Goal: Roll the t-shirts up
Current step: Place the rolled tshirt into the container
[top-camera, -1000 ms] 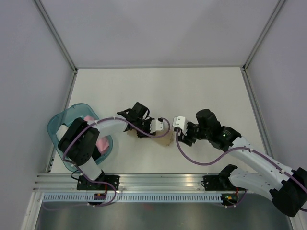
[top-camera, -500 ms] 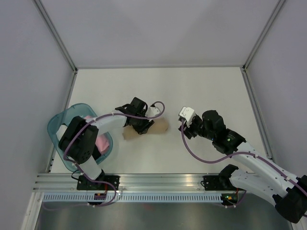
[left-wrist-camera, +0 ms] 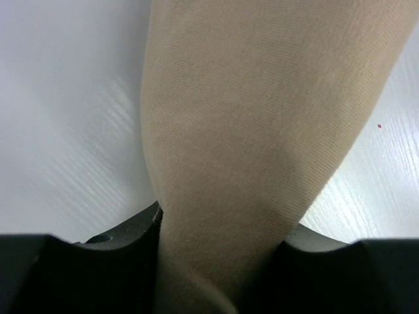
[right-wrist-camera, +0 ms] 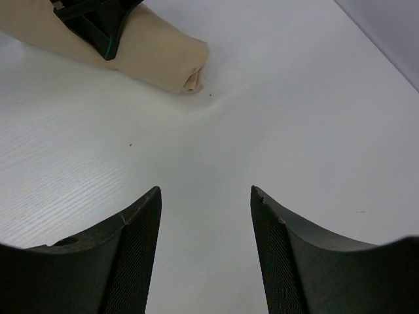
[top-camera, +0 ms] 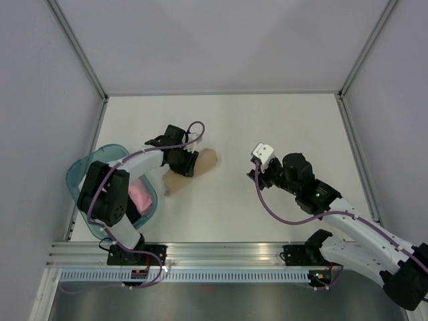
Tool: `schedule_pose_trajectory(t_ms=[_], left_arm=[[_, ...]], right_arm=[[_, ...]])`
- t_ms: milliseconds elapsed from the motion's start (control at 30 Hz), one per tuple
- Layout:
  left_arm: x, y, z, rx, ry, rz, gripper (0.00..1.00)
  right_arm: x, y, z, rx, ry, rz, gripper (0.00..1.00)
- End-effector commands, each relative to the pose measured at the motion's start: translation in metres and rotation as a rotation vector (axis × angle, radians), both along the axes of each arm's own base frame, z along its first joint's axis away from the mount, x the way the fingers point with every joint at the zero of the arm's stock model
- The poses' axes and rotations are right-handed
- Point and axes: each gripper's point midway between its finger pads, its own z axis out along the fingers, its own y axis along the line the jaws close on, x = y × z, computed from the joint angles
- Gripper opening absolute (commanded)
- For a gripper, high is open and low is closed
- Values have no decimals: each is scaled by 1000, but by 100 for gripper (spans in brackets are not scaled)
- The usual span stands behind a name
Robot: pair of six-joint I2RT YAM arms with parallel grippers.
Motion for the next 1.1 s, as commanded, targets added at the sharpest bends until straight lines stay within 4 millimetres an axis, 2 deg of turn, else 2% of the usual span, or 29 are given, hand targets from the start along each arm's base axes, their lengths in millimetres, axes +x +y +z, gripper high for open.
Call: schedule_pose_trajectory(t_ms=[0, 100, 133, 233, 333, 500, 667, 900, 933, 967, 1067], left_arm=[[15, -4, 25, -103, 4, 121, 30], [19, -1, 35, -151, 17, 171, 30], [19, 2, 38, -166, 26, 186, 30], [21, 9, 46, -199, 39, 233, 30], [24, 17, 49, -208, 40, 274, 30], [43, 28, 78, -257, -9, 318, 31], [55, 59, 104, -267, -66, 411, 31], [46, 115, 148, -229, -174, 570, 31], [41, 121, 158, -218, -202, 588, 31], [40, 124, 163, -211, -219, 597, 31], [33, 157, 183, -156, -298, 679, 31]], right_arm=[[13, 7, 11, 78, -9, -49, 63], [16, 16, 7, 149, 51, -74, 63], [20, 24, 15, 208, 46, -78, 63], [24, 34, 20, 274, 46, -65, 63], [28, 39, 14, 278, 68, -69, 63], [32, 42, 13, 249, 67, -59, 63], [37, 50, 13, 240, 53, -31, 63], [53, 85, 17, 244, 52, 83, 64], [55, 92, 9, 239, 74, 104, 63], [59, 97, 17, 252, 62, 118, 64], [64, 112, 18, 275, 72, 160, 63]])
